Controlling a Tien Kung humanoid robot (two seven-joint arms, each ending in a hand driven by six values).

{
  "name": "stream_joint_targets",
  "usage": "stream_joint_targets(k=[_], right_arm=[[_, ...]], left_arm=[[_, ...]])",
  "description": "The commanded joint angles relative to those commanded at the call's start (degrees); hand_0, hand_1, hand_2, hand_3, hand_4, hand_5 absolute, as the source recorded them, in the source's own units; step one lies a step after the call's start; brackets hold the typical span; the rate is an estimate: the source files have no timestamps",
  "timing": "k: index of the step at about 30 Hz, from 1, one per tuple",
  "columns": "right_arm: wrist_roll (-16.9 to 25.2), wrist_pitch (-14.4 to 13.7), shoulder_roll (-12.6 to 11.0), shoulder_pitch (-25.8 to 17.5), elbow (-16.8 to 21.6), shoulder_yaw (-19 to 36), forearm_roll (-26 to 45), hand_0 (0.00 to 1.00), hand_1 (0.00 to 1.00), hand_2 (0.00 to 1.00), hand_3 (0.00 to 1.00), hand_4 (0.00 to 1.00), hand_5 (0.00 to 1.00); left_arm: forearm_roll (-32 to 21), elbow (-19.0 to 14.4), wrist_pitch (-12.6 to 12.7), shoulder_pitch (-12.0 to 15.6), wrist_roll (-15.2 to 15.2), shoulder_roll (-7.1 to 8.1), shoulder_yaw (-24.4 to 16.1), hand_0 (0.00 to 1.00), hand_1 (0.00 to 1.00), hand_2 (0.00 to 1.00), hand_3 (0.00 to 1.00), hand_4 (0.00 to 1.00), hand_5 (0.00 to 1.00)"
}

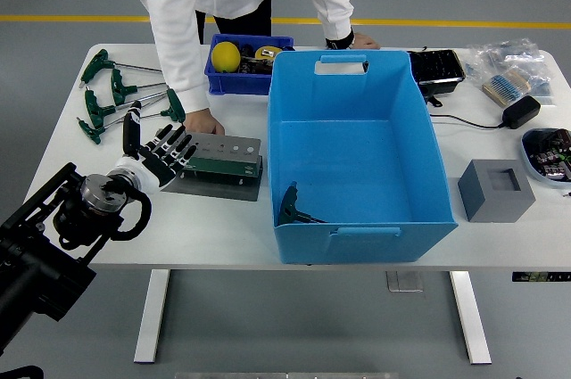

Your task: Lift tool from toolbox,place it in box,lift tool from toolbox,place it in box

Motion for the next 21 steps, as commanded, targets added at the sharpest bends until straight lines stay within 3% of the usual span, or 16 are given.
stream_joint_targets(k=[7,21], right_arm=[[-0.1,0.0,0.0,0.0,0.0,0.0,-0.2,0.666,0.634,0.71,0.574,0.823,0.743],[-0.1,0.1,-0.1,0.4,0.1,0.0,-0.4,0.666,0.635,0.71,0.573,0.825,0.745]], left_arm=[[0.0,-0.5,-0.3,-0.4,0.3,-0.33,0.6,0.327,0.472,0.611,0.805,0.93,0.888],[-3.6,3.5,-1.9,-3.4,-1.2,-0.98,2.0,0.329,0.473,0.612,0.759,0.948,0.916]])
